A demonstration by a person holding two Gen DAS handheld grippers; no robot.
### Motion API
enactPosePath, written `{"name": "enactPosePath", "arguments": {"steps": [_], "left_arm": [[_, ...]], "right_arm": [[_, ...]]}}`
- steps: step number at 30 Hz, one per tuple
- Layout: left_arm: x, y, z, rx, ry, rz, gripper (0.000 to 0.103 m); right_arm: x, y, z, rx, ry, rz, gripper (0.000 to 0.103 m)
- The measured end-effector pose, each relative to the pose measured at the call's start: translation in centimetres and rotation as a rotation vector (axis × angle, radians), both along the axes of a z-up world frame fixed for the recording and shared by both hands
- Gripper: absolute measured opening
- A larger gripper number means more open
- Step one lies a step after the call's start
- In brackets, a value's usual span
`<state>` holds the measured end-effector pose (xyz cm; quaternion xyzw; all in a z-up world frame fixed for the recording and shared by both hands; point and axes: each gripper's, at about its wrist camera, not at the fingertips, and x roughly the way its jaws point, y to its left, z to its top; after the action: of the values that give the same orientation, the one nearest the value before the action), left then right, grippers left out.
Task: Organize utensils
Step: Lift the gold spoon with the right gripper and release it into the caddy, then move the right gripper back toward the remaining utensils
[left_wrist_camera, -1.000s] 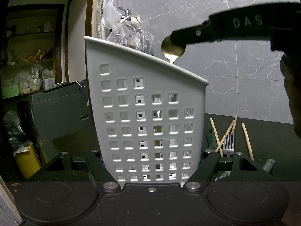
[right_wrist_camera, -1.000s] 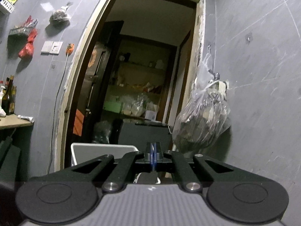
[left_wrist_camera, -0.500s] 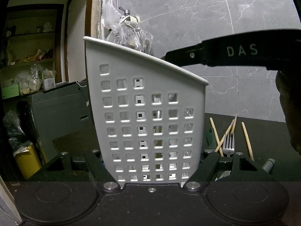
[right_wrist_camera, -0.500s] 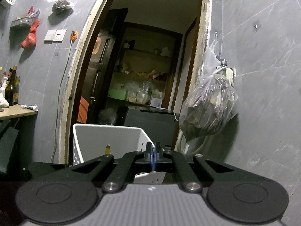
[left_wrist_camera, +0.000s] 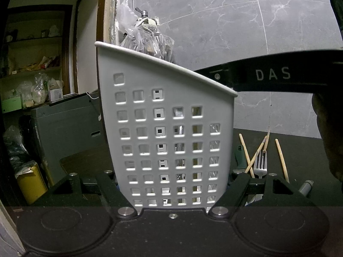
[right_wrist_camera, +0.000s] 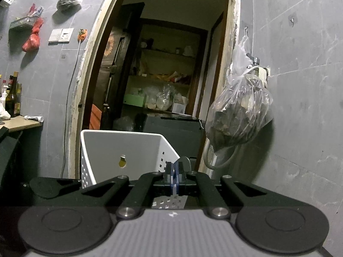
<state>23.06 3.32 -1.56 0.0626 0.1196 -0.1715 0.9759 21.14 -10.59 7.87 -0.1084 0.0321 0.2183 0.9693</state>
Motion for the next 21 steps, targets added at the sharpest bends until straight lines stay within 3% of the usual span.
{"name": "enactPosePath", "arguments": {"steps": [8,17,21], "left_arm": [[0.0,0.0,0.0,0.000,0.000,0.000,0.076],[0.0,0.0,0.0,0.001,0.000,0.000,0.076],[0.0,0.0,0.0,0.000,0.000,0.000,0.076]], "right_arm": [[0.1,-0.4,0.2,0.013,0.006,0.005,0.006],[-0.7,-2.1,1.2,0.063,-0.033,-0.010,0.041],[-1.1,-3.5,1.7,0.102,-0.047,-0.033,0.063]]}}
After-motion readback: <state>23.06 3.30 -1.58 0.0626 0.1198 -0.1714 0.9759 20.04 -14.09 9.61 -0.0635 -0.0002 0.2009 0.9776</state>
